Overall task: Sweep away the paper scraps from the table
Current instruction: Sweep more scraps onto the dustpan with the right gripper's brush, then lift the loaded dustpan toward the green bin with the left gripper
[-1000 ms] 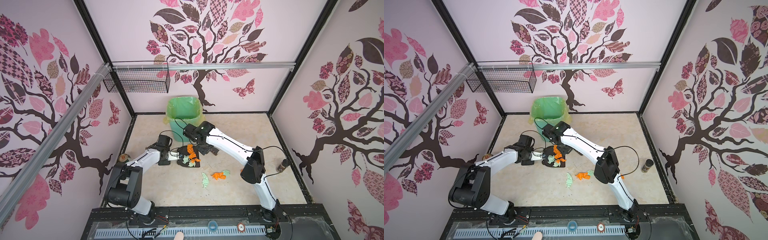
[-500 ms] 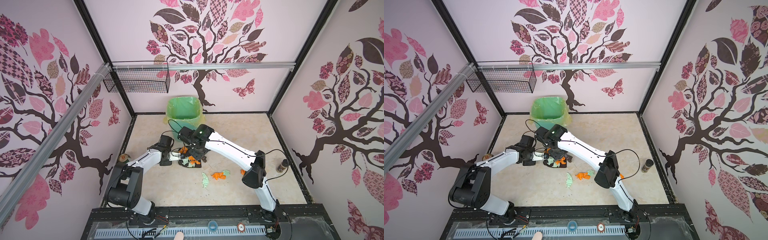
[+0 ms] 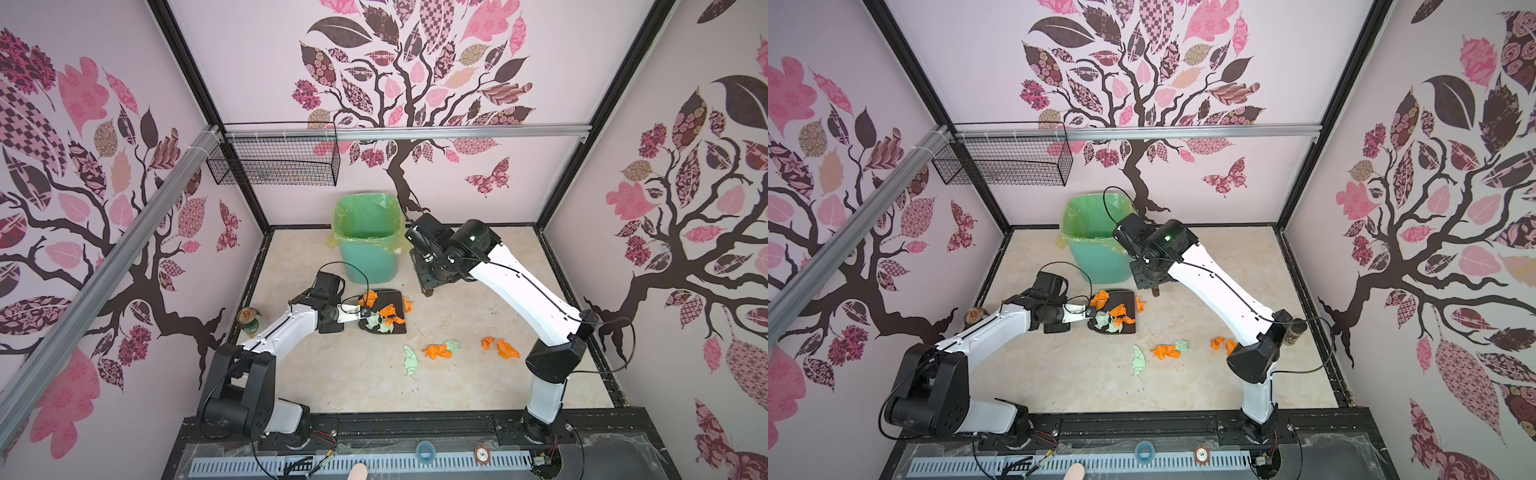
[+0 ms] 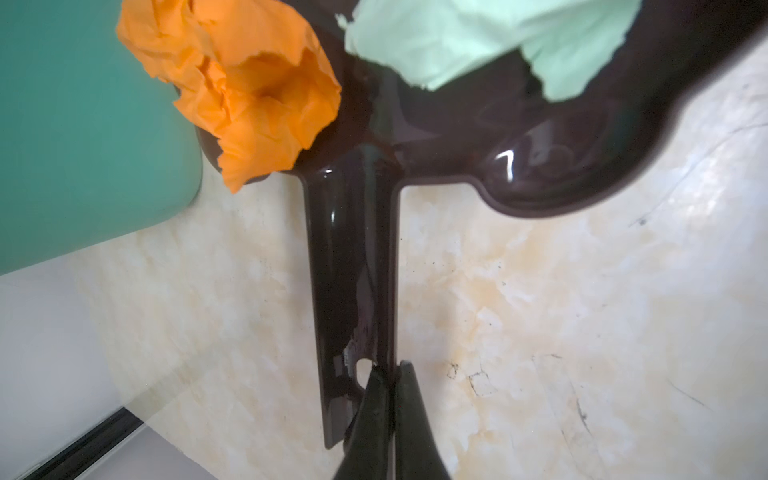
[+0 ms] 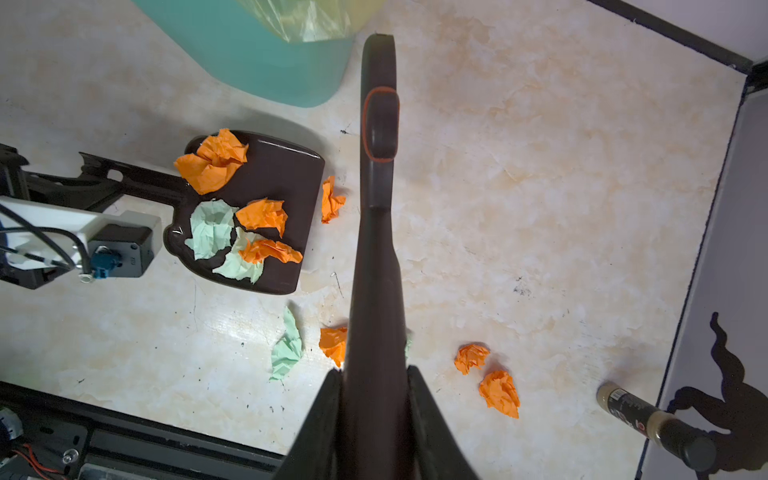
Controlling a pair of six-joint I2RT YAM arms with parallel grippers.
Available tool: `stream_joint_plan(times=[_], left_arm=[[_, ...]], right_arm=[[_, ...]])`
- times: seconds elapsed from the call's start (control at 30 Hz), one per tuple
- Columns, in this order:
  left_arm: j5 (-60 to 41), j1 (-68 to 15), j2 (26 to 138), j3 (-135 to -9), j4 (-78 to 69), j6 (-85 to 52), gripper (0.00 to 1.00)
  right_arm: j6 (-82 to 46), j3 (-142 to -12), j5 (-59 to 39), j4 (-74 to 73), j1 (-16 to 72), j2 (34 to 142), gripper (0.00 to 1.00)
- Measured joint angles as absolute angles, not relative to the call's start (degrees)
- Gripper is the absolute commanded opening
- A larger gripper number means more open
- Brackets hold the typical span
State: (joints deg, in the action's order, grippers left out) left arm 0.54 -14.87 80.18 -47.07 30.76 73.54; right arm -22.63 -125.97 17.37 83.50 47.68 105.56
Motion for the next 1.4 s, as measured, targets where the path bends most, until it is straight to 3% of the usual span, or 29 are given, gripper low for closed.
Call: stream_joint_plan(times=[0.33,0.77,1.07,1.4], left_arm=[[-2.24,-13.3,75.57,-47.07,34.79,73.8,0.0],[-2.96,-11.0,64.27,-47.64,44.42,78.5,0.0],[-3.7,-10.5,60.73,-57.67,57.78,82.26,0.0],[-5.89,-8.97,64.2,-71.18,70.11,84.66,0.0]], right_arm=[[-23.4,-113.51,17.56,83.02,43.97,100.36,0.0],[-22.68,-111.02,16.62,80.64,43.42,99.5,0.0],[-21.78,-107.85,15.33,78.13,43.31,99.33,0.0],[-21.37,-101.3,14.11,75.61,43.31,95.48,0.0]])
